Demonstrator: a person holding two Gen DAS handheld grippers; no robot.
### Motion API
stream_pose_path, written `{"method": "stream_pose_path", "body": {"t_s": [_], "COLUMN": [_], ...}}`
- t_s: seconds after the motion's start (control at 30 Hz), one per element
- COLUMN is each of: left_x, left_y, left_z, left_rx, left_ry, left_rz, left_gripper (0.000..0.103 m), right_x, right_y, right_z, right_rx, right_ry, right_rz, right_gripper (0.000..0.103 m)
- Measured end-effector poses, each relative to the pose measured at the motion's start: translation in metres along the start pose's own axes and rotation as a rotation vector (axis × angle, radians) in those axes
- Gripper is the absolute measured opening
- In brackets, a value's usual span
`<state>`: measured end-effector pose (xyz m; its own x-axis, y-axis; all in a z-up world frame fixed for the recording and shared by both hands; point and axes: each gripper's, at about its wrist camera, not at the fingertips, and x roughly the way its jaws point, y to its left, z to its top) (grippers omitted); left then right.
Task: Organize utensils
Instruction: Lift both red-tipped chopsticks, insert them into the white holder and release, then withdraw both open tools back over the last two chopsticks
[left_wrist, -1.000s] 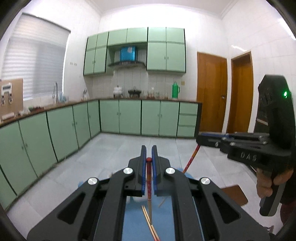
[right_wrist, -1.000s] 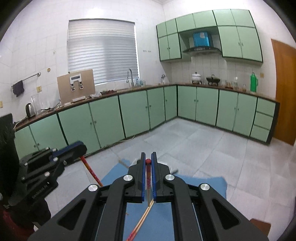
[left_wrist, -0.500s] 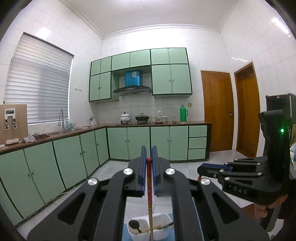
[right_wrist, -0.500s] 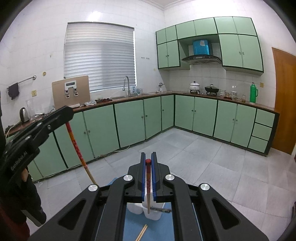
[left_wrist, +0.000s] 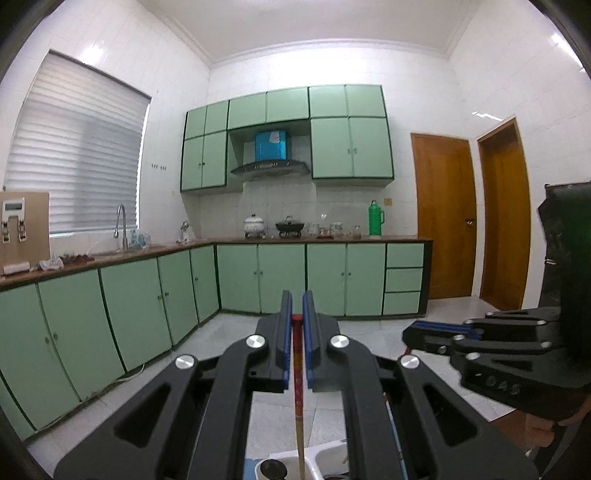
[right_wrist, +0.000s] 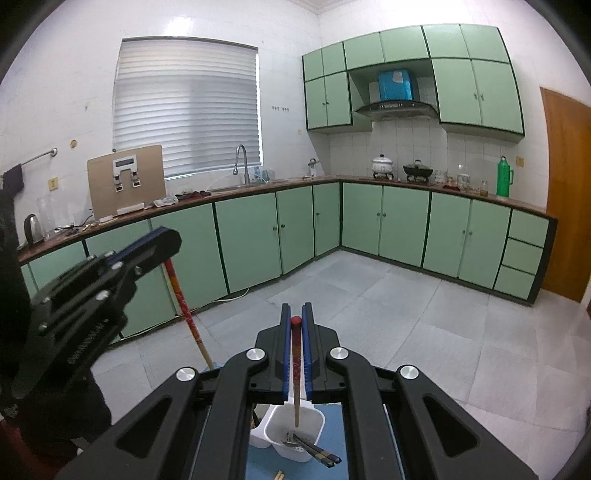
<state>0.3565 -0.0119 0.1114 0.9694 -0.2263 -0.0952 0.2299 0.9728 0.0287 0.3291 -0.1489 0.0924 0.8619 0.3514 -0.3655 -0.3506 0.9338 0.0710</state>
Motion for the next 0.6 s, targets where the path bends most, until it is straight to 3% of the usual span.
{"method": "stream_pose_path", "body": {"t_s": [0.47,0.53,0.6], "left_x": [0.054,0.052,0.046], "left_y": [0.018,0.023,0.029], "left_z": [-0.066,-0.07,-0.07], "left_rx": [-0.017,-0.038,-0.052], "left_ry": [0.203,0.222,0.224], "left_rz": [-0.023,-0.023,-0.017], "left_gripper": [0.006,0.006,0.011], "right_x": [0.043,0.048,0.046], "right_y": [0.002,0.0,-0.005], "right_z": [-0.034,-0.04,-0.045], "right_rx": [0.004,0.013,0.019], "right_ry": [0.112,0.145,0.151], "right_rz": [-0.004,0.006,-0.009], "right_gripper": [0.006,0.01,0.023]}}
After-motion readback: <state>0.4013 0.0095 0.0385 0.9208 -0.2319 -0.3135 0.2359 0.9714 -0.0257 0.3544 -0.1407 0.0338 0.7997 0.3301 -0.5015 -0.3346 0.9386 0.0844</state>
